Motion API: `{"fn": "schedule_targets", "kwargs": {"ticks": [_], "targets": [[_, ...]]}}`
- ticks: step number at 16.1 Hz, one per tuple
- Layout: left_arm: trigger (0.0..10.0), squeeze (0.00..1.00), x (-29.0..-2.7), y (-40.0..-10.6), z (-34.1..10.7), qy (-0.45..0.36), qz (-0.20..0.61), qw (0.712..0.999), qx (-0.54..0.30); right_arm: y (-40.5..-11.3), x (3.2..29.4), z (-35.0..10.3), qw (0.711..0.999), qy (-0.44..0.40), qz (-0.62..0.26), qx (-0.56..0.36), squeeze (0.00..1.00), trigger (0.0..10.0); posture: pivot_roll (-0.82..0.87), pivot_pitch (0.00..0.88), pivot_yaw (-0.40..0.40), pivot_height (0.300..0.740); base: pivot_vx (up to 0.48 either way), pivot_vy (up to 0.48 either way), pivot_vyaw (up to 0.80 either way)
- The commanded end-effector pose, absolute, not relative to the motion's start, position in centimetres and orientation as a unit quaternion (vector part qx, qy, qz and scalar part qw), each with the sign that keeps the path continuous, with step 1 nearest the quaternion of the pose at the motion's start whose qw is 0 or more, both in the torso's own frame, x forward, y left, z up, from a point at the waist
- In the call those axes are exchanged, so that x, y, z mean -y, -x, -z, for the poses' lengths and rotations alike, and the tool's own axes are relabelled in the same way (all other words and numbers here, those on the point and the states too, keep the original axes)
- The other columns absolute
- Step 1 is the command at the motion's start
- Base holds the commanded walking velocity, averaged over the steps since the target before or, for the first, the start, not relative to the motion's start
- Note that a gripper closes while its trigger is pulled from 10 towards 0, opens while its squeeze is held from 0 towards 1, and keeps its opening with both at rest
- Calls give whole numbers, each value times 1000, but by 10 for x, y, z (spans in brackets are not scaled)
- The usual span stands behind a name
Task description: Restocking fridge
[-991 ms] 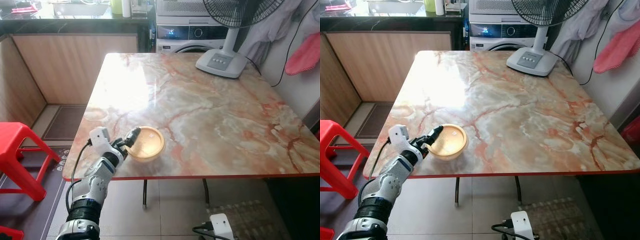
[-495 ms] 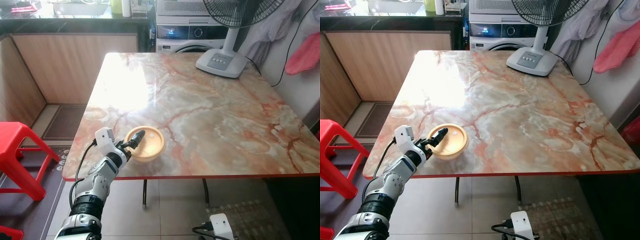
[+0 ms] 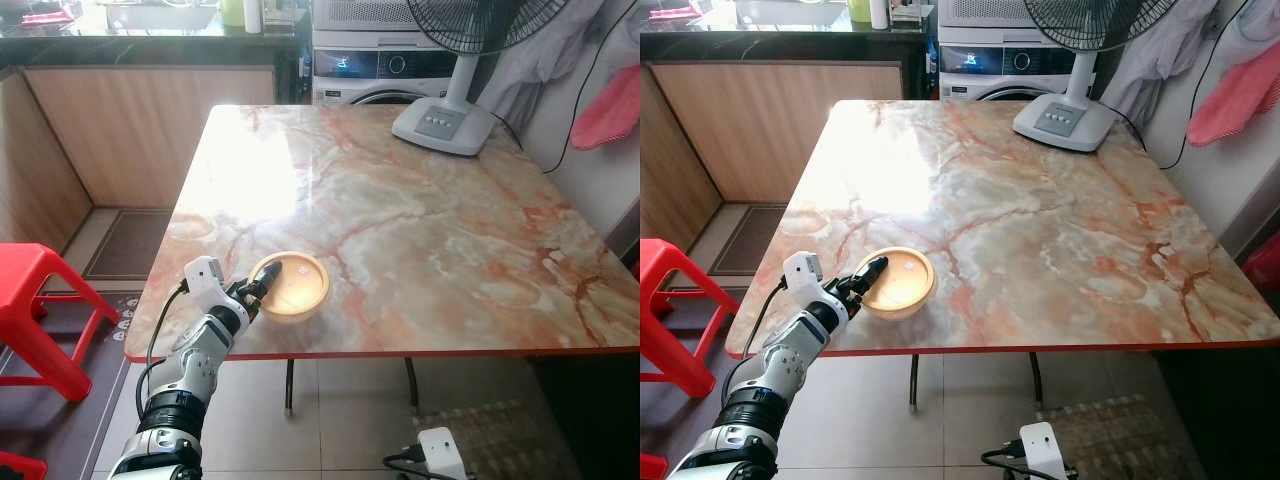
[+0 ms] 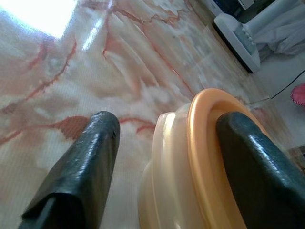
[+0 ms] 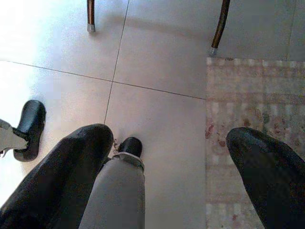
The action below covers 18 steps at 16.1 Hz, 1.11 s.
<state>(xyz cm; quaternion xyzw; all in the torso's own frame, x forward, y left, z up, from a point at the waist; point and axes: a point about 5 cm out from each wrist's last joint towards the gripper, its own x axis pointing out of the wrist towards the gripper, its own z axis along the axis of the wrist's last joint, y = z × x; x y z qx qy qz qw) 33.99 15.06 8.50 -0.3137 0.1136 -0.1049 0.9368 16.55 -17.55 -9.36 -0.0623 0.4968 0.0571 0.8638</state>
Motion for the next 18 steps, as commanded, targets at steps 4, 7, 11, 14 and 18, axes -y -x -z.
{"fn": "schedule_targets", "kwargs": {"ticks": [4, 7, 11, 14, 18], "targets": [[0, 0, -152, -342, -87, 301, 102, 942, -112, -164, 178, 94, 860, 75, -60, -502, 0, 10000, 76, 0, -46, 740, 0, 0, 0], [0, 0, -153, -343, -86, 300, 93, 942, -117, -164, 178, 94, 859, 77, -59, -503, 0, 10000, 76, 0, -46, 740, 0, 0, 0], [0, 0, -155, -344, -86, 302, 89, 942, -115, -163, 179, 94, 857, 82, -62, -504, 0, 10000, 74, 0, -48, 740, 0, 0, 0], [0, 0, -156, -344, -87, 312, 86, 940, -105, -162, 179, 95, 855, 87, -65, -506, 0, 10000, 75, 0, -50, 740, 0, 0, 0], [0, 0, -159, -344, -92, 322, 90, 939, -86, -161, 180, 95, 854, 91, -67, -508, 0, 10000, 74, 0, -52, 740, 0, 0, 0]]}}
